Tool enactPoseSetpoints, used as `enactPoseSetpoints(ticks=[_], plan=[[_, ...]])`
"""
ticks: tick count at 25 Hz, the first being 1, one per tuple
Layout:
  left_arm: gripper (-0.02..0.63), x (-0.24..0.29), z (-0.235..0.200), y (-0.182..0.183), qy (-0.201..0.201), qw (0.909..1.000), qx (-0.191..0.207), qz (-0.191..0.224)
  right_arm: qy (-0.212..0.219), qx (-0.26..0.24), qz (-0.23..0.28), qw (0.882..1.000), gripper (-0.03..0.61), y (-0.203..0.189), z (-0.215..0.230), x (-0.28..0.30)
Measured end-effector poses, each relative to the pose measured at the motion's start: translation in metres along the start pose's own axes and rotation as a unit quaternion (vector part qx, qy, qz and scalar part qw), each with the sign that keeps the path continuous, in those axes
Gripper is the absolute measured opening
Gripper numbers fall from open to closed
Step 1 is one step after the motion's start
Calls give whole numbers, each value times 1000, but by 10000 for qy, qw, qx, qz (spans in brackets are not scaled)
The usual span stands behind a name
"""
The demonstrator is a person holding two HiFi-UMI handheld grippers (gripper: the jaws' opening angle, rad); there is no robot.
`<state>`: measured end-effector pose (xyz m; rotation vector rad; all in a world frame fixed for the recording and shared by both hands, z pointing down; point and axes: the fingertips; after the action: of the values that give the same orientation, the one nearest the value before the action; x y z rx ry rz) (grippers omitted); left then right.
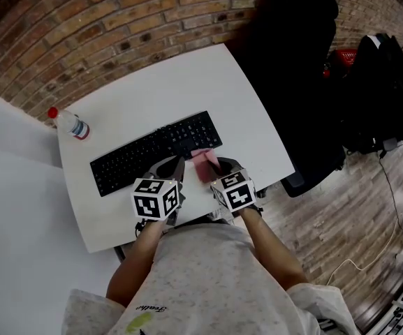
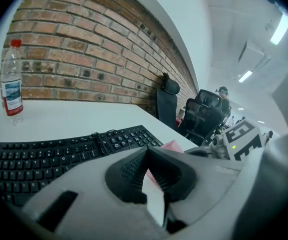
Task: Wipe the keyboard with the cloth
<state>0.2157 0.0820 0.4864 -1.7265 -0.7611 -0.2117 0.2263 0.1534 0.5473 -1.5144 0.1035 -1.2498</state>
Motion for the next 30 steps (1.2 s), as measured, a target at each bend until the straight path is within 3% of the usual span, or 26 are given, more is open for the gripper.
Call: enactPoseSetpoints(ticks=[30], plan=[[-8, 53, 39, 9, 166, 9998, -59, 117, -109, 33, 93, 9999, 25, -7, 91, -26]])
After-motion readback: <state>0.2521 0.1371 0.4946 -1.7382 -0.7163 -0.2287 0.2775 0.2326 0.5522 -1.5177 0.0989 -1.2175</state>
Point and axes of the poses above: the fingertips, and each gripper's own axes: x forward along the fingers, z to its right, y out of its top, and after that the axes turned 2 degrees about x, right-handed
